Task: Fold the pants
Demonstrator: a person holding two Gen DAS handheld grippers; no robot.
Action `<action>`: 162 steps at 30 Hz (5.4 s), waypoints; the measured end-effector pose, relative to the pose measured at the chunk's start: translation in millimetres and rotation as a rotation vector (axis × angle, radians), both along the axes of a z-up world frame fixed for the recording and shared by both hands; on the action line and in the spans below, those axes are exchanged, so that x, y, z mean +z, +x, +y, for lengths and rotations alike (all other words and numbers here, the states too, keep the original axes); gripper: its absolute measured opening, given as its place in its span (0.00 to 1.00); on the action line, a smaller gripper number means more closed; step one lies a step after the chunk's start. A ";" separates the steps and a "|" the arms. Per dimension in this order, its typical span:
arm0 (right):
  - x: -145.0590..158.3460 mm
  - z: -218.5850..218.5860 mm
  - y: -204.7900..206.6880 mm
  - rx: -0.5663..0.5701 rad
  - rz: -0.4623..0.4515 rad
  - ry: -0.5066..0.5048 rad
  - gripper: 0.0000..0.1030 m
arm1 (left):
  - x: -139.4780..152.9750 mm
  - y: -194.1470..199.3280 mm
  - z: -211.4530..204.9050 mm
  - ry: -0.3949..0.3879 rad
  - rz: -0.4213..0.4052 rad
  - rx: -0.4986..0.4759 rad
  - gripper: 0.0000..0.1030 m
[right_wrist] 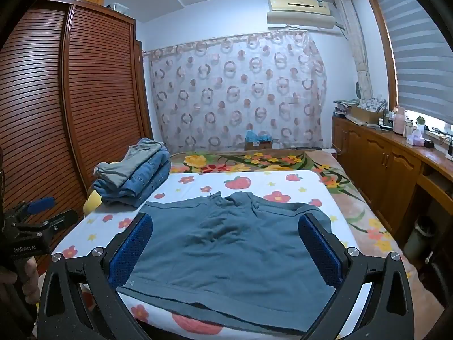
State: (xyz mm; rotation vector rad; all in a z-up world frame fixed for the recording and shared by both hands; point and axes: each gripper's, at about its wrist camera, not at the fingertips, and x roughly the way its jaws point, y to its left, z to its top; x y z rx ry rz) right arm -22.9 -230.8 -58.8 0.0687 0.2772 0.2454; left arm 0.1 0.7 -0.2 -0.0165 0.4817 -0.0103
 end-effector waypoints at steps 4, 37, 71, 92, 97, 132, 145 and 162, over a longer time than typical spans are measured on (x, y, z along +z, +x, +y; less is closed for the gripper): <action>0.0 -0.7 -0.1 0.001 -0.003 -0.001 1.00 | 0.3 -0.5 0.3 0.000 -0.006 0.001 1.00; 0.1 0.4 0.6 0.001 0.002 -0.010 1.00 | 0.4 -0.1 0.1 0.010 -0.013 0.000 1.00; 0.7 0.2 0.0 0.002 0.001 -0.006 1.00 | 8.5 -3.2 5.5 0.014 -0.020 0.002 1.00; -0.2 4.5 1.7 0.000 0.011 -0.013 1.00 | 22.4 -9.7 -3.7 0.020 0.003 0.001 1.00; -3.8 5.2 8.4 -0.007 0.040 -0.014 1.00 | 7.2 -2.8 -5.4 0.020 0.043 0.001 1.00; -4.1 8.2 33.3 -0.007 0.183 -0.078 1.00 | -107.1 27.8 30.4 -0.058 0.311 -0.128 0.73; -10.8 5.1 41.7 0.008 0.196 -0.081 1.00 | -111.9 13.8 27.0 -0.051 0.306 -0.181 0.35; -12.8 -2.9 45.5 0.027 0.222 -0.097 0.94 | -69.4 31.9 -7.1 -0.091 0.219 -0.324 0.08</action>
